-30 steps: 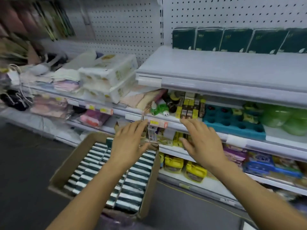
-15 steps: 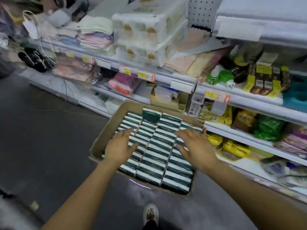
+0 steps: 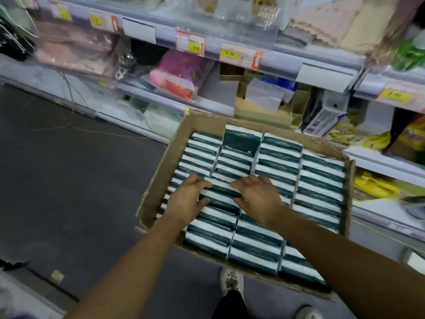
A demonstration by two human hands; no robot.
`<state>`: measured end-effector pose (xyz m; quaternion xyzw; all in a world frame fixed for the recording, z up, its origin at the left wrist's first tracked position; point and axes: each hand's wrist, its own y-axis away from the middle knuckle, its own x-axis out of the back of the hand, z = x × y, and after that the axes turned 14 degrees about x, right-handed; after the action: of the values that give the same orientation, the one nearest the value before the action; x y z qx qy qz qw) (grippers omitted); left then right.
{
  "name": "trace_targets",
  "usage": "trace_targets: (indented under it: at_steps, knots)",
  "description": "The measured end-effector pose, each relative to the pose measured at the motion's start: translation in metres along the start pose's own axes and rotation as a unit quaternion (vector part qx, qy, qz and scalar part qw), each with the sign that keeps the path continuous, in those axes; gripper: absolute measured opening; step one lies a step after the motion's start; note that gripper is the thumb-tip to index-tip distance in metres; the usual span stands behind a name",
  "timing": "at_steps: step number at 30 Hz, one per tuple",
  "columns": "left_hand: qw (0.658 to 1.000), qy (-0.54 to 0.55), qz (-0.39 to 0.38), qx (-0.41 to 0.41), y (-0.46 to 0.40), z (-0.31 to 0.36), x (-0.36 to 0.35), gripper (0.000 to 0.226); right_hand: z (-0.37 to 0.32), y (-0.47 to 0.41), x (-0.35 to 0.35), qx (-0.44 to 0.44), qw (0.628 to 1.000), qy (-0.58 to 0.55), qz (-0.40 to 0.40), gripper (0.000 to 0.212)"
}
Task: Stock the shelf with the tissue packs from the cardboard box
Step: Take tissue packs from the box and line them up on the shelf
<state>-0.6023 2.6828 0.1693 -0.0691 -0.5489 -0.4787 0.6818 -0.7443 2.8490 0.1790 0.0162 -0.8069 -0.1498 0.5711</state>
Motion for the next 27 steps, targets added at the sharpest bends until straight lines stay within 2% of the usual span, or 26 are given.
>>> trace_targets:
  at_steps: [7,10,12,17,20,23,25,27]
  knots:
    - [0.999,-0.023,-0.024,-0.036,-0.019,-0.010,0.000,0.055,0.007,-0.022,-0.008,-0.024,0.998,0.057,-0.015,0.037]
    - [0.998,-0.039,-0.022,-0.037,-0.018,-0.007,0.002,0.051,0.005,-0.026,-0.007,-0.040,0.997,0.061,-0.028,0.030]
    - [0.998,-0.052,-0.016,-0.036,-0.015,-0.004,0.004,0.043,0.005,-0.025,-0.004,-0.049,0.998,0.047,-0.006,0.025]
    - [0.998,-0.060,-0.005,-0.035,-0.004,0.011,0.026,0.033,0.006,-0.008,0.020,-0.081,0.990,-0.013,0.112,0.019]
    - [0.999,-0.008,0.032,-0.005,0.008,0.027,0.051,0.032,0.009,0.013,0.047,-0.105,0.980,-0.033,0.167,0.020]
    - [0.993,0.089,0.063,0.035,0.032,0.054,0.073,0.025,0.010,0.053,0.078,-0.113,0.966,-0.075,0.218,0.023]
    - [0.984,0.153,0.065,0.070,0.046,0.071,0.082,0.023,0.012,0.078,0.096,-0.125,0.951,-0.134,0.249,0.020]
    - [0.974,0.207,0.060,0.065,0.067,0.099,0.087,0.024,0.016,0.121,0.121,-0.128,0.940,-0.163,0.270,0.019]
